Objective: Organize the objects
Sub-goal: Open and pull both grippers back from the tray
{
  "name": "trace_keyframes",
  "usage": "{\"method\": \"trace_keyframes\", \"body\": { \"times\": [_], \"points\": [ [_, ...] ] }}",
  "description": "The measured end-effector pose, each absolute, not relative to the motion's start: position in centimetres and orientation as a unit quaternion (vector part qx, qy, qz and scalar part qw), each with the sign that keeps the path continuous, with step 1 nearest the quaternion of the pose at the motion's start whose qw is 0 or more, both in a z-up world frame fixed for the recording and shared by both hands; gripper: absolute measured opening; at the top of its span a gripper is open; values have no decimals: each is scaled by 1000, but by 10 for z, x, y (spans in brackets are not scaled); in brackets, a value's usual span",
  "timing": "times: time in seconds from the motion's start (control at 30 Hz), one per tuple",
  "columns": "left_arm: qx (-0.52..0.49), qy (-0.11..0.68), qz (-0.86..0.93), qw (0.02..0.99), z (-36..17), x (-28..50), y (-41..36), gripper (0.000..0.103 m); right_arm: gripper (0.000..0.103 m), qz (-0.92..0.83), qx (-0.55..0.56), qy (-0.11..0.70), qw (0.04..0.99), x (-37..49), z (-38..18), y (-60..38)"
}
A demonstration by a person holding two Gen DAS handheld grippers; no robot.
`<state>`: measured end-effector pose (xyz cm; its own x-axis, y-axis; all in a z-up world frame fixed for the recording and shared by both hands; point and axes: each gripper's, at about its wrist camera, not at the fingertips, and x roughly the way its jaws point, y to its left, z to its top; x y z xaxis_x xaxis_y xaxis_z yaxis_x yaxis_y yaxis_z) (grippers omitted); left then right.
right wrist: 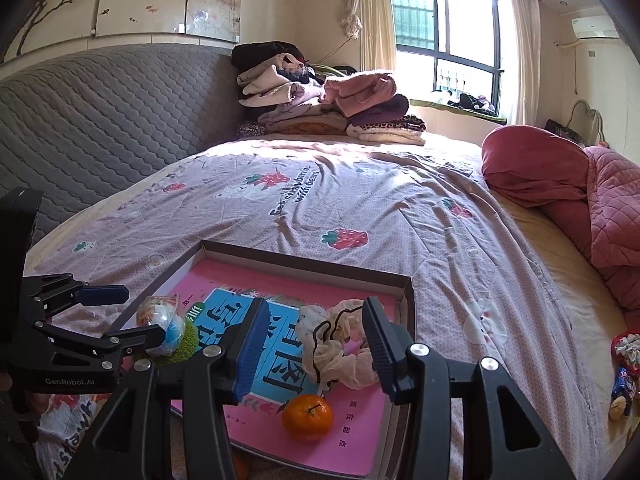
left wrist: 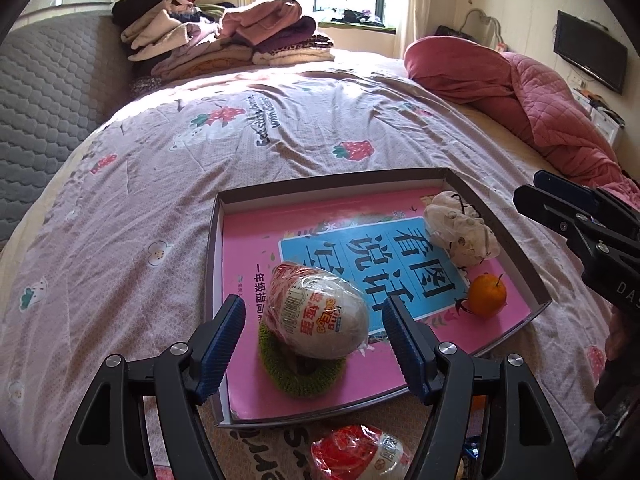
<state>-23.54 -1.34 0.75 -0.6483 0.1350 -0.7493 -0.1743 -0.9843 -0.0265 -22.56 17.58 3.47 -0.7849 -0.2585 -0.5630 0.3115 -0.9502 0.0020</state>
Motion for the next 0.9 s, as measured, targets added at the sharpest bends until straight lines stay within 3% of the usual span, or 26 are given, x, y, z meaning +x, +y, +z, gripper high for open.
{"method": "trace_keyframes", "body": {
  "times": [0.13,0.9],
  "points": [
    [-400,25,912,88,16,-226,-11,73,54,-945,285,38,153,-219,42,179],
    [-369,13,924,93,42,-167,-6,74,54,-951,249,33,178,-156,69,170]
  ]
}}
